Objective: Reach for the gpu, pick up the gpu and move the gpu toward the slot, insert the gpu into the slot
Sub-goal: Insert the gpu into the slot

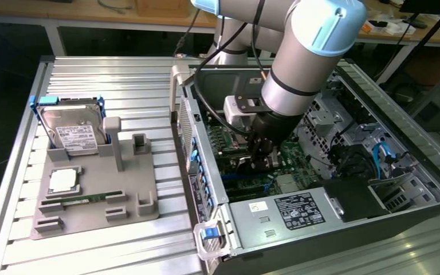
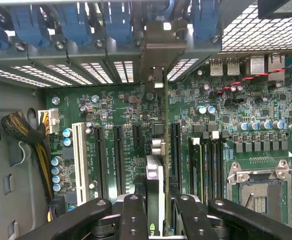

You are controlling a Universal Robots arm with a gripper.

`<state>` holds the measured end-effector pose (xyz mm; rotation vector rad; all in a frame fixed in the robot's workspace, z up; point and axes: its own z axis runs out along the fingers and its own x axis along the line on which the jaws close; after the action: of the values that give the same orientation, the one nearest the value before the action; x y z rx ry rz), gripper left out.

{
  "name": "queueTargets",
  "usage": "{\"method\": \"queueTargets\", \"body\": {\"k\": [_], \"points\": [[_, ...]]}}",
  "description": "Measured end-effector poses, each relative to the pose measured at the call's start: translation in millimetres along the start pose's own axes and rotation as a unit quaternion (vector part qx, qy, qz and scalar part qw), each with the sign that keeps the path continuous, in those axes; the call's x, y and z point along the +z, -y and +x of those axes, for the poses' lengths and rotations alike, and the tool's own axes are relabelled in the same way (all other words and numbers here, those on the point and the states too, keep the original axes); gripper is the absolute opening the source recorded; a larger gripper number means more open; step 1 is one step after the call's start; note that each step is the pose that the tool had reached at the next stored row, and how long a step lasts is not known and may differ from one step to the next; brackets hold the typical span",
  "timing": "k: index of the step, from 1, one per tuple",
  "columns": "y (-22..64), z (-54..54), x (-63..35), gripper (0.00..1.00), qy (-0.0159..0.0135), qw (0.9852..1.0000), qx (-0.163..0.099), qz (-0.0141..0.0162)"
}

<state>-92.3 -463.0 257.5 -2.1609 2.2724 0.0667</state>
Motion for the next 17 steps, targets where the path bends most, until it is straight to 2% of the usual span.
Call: {"method": "queueTargets", "body": {"k": [17], "points": [[0.1, 0.2, 4.0, 0.27, 0.0002, 1.0, 0.008, 0.0003]]}}
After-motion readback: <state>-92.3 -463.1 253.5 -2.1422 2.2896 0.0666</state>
